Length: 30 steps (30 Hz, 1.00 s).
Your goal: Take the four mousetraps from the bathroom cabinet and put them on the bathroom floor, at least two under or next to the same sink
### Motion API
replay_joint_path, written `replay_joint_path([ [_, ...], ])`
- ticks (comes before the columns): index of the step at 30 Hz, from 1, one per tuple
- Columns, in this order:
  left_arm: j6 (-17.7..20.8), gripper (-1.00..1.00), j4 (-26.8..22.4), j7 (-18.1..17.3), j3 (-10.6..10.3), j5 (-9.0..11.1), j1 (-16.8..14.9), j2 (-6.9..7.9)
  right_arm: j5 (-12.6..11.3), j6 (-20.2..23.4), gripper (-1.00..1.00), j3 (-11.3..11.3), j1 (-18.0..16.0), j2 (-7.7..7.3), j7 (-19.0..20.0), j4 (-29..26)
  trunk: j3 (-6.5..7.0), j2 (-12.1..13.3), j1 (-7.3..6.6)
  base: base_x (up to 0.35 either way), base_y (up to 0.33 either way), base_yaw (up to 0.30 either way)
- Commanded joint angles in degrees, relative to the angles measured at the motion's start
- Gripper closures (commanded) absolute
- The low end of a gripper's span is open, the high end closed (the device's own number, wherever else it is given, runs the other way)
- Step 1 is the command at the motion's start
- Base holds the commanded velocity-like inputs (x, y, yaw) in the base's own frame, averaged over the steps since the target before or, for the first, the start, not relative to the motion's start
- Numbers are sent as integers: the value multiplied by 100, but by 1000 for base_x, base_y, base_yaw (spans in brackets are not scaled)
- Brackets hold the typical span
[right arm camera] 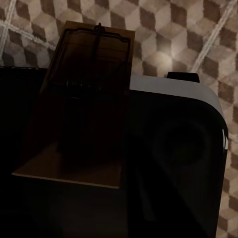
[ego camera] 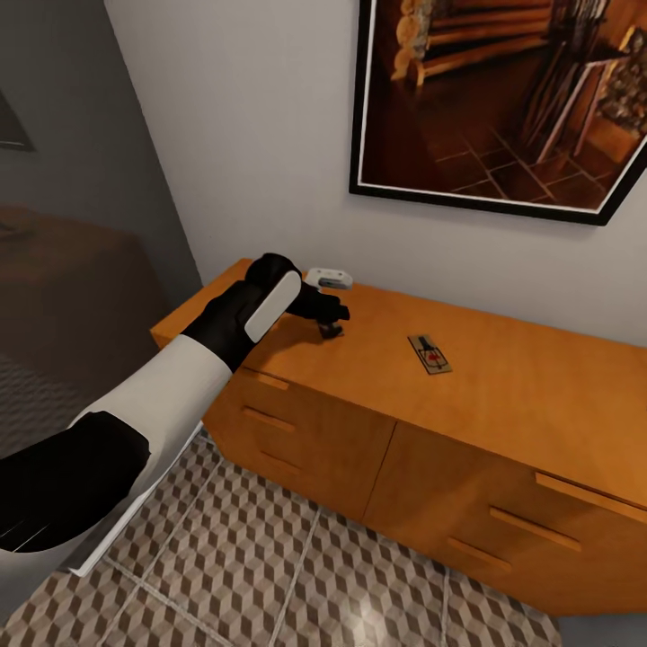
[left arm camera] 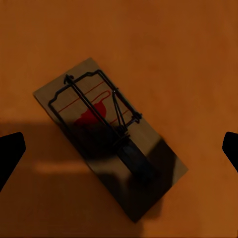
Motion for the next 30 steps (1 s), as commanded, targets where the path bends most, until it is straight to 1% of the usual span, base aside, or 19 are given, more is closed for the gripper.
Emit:
replay_joint_path([
  [1,11,-100,-3,57,-13,61,-5,4,-79,-14,100,40,-3,-1,37,4,-12,-2,0,0,0,0],
  [16,11,-100,-11,57,-10,63,-7,7,-79,-14,100,46,-3,8,37,9,-135,-2,0,0,0,0],
  [30,11,-100,-10,68,-12,58,-5,-1,-79,-14,100,49,-3,9,37,4,-149,-2,0,0,0,0],
])
